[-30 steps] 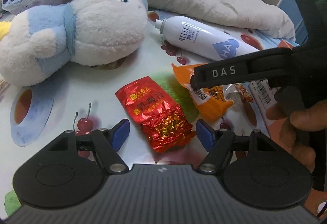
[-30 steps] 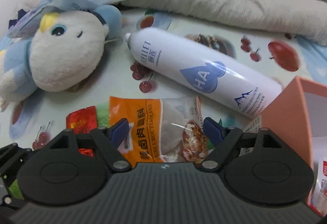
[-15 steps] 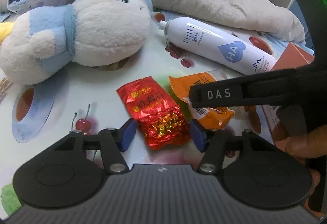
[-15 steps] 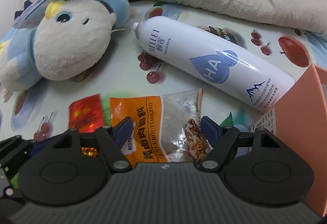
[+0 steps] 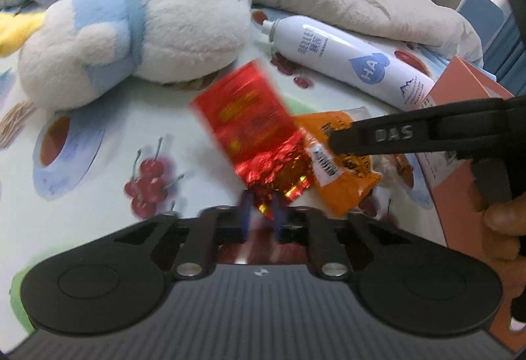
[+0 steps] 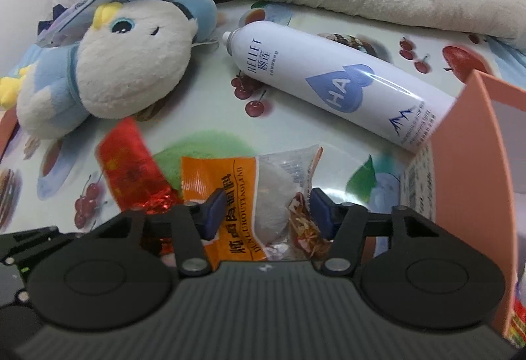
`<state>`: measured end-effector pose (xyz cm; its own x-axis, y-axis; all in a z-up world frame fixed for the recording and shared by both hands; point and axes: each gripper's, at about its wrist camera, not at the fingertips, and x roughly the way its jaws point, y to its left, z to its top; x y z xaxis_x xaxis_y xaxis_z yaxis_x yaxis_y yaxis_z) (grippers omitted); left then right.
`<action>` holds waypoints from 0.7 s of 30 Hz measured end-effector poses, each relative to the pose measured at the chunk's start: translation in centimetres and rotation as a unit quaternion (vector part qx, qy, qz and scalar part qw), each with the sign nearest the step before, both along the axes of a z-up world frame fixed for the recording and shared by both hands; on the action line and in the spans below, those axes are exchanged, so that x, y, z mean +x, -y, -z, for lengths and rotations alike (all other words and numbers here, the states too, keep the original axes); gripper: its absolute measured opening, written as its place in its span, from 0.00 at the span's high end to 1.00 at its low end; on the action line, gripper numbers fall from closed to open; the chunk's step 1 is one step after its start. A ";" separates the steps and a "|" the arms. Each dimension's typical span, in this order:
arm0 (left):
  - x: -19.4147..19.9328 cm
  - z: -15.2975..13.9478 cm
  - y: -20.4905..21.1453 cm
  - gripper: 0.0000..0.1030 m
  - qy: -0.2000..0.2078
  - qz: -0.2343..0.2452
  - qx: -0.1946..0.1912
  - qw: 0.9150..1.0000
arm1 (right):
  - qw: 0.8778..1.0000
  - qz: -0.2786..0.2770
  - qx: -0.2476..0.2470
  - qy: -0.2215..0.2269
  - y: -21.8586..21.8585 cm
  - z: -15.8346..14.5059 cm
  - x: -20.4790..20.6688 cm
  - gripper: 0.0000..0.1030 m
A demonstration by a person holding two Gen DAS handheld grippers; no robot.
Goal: Organize snacks
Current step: 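Lower left tool onto red tea packet while right tool reaches orange packet, then grasp the red tea packet with left tool while right tool grasps orange packet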
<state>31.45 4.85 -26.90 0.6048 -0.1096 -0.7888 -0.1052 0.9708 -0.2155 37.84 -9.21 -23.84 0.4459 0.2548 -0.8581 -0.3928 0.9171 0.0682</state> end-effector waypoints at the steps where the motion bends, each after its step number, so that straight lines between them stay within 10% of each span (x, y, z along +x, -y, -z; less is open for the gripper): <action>1: -0.4 0.0 -0.1 0.94 -0.001 -0.001 0.001 1.000 | 1.000 -0.004 0.000 -0.002 0.0 0.0 -0.3 0.51; 17: -3.5 -1.7 -4.4 0.93 -0.003 -0.039 -0.064 0.997 | 1.000 -0.009 0.004 -0.005 0.7 0.2 -7.4 0.51; 19: -3.3 -2.0 -4.7 0.84 -0.005 -0.037 -0.068 0.997 | 1.000 -0.011 0.003 -0.005 0.7 0.2 -8.1 0.51; 21: -3.2 -2.3 -4.6 0.46 -0.002 -0.034 -0.062 0.998 | 1.000 -0.015 -0.002 0.000 0.7 0.0 -8.8 0.51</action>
<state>28.20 9.47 -24.59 0.6103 -0.1653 -0.7747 -0.1702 0.9278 -0.3321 29.07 -9.91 -23.79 0.4388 0.2641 -0.8589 -0.4202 0.9052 0.0636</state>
